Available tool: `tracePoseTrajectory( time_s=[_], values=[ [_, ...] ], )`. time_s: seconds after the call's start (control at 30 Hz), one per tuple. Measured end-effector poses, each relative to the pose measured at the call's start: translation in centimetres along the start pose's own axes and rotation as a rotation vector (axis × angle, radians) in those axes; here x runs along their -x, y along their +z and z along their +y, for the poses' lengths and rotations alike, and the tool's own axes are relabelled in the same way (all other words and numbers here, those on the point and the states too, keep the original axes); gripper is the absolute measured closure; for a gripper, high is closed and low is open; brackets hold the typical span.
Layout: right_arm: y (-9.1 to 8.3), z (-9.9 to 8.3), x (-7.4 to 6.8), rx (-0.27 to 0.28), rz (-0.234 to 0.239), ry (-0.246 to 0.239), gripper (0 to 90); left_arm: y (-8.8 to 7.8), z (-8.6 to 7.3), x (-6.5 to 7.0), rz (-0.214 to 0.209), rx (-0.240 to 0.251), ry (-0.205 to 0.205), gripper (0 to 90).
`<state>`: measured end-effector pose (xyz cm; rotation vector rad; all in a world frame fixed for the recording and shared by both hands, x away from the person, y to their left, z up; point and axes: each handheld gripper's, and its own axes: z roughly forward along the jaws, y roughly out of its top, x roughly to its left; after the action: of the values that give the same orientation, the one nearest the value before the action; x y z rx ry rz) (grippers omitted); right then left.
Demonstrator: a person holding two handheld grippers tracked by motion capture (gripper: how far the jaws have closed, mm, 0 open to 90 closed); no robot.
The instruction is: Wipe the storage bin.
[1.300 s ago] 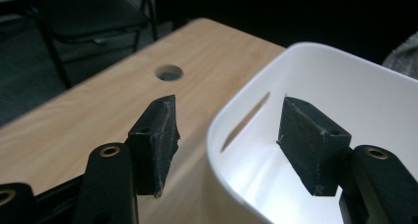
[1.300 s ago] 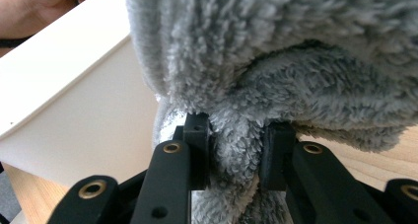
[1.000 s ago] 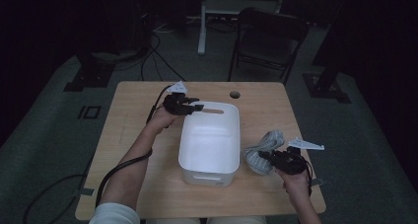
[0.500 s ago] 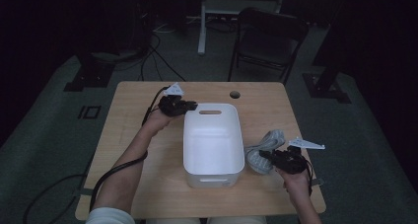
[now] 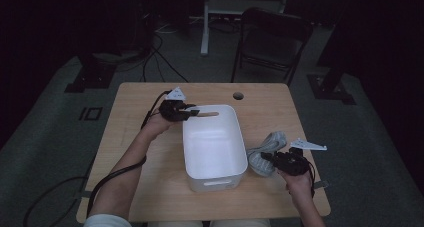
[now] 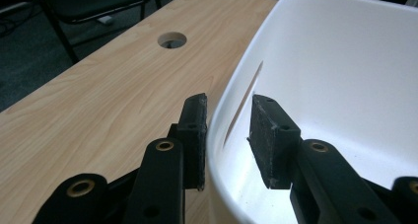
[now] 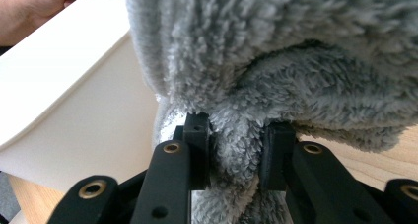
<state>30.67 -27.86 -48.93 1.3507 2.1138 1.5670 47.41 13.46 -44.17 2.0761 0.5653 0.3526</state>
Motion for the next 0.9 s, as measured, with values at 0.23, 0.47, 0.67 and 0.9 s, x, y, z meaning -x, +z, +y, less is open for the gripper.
tracePoseTrajectory(
  time_s=[0.23,0.47,0.67,0.9],
  values=[
    [-0.2,0.0,0.2,0.006,-0.004,0.006,71.0,-0.5,-0.5,-0.1,0.027,0.011,-0.026,78.9],
    [-0.5,0.2,0.4,0.019,-0.009,0.012,71.0,-3.1,-2.0,-0.1,0.078,0.003,-0.089,83.0],
    [-0.5,0.4,0.3,0.023,-0.008,0.010,71.0,-4.6,-2.9,-0.2,0.065,0.037,-0.109,76.5],
    [-0.3,0.4,0.0,0.018,-0.007,0.002,71.0,-3.9,-1.6,-0.5,0.051,0.027,-0.076,64.2]
  ],
)
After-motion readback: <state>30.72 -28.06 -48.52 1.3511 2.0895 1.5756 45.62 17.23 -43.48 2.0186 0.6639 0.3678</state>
